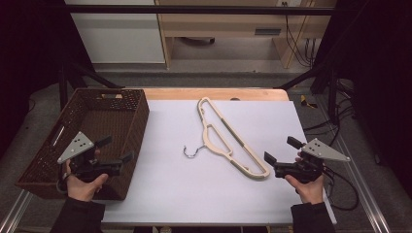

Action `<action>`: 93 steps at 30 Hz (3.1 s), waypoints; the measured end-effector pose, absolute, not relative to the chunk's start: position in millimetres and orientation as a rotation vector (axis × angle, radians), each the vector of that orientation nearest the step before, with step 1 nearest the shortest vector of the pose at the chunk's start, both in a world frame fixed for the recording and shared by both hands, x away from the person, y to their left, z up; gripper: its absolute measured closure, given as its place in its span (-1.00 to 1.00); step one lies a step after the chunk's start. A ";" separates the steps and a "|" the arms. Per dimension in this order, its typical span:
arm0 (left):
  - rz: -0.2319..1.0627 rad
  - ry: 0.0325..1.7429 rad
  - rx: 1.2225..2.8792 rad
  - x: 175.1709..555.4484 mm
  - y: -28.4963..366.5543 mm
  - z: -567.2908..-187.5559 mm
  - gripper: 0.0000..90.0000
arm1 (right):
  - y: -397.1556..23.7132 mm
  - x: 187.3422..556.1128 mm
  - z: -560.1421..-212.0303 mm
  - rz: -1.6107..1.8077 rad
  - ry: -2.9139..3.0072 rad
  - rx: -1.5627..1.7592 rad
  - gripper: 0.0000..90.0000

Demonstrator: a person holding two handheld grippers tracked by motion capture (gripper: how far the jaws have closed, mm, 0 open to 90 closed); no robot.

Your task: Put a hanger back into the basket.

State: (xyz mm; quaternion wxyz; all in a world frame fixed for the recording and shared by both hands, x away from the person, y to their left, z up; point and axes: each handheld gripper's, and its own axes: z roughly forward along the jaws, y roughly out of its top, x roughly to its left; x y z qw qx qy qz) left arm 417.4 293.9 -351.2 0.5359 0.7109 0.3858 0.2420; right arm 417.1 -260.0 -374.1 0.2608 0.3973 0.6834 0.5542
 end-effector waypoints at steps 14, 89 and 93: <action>0.590 0.926 1.691 418.2 297.0 -351.0 -0.92 | -243.2 423.1 -368.3 1.439 1.939 1.046 -0.96; 0.594 0.897 1.739 419.2 287.1 -353.2 -0.90 | -162.8 499.5 -454.0 0.846 2.577 1.242 0.75; 0.594 0.889 1.753 418.8 285.0 -353.2 -0.90 | -163.1 500.0 -453.5 0.857 2.584 1.228 0.75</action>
